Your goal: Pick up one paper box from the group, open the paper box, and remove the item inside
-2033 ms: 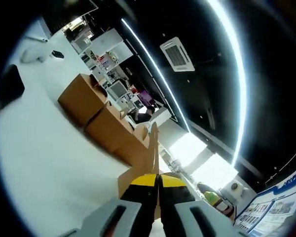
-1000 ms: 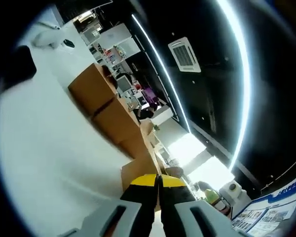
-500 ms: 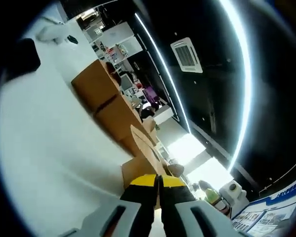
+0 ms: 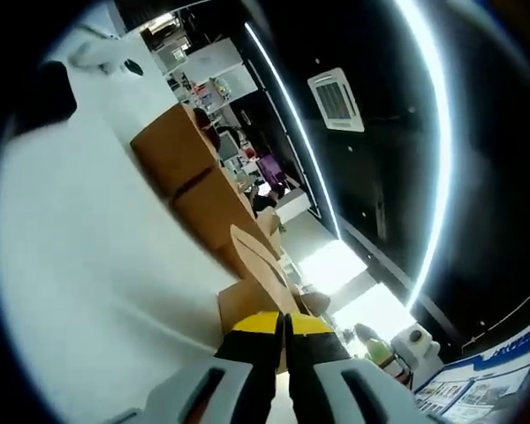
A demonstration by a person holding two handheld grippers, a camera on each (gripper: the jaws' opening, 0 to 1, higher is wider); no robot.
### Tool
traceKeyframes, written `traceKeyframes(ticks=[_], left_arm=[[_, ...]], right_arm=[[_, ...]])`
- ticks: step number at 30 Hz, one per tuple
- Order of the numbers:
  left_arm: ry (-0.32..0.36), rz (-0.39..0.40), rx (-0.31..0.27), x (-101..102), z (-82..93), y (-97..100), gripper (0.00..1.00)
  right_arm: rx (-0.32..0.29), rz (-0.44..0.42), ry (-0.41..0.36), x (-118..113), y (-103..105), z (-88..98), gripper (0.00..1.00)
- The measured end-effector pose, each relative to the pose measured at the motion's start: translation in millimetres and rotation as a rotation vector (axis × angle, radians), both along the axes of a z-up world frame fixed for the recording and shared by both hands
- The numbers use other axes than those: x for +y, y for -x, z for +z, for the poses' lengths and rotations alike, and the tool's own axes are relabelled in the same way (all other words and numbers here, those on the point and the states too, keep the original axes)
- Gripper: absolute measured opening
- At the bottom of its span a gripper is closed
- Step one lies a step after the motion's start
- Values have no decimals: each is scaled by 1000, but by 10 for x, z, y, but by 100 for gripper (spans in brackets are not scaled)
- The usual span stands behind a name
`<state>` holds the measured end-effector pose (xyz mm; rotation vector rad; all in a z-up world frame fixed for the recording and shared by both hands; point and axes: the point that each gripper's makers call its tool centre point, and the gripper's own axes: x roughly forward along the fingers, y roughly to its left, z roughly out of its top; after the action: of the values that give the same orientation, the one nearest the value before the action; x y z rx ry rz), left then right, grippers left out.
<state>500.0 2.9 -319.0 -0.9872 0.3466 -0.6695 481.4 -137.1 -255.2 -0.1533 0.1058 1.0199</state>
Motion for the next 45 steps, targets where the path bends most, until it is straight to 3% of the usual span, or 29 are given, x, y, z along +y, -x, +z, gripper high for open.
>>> traceKeyframes(ticks=[27, 45], left_arm=[[14, 0, 10, 4, -6, -27, 4], [35, -6, 11, 1, 12, -31, 4]], right_arm=[[-3, -5, 4, 12, -22, 16, 20], [-4, -12, 81, 135, -83, 43, 20]])
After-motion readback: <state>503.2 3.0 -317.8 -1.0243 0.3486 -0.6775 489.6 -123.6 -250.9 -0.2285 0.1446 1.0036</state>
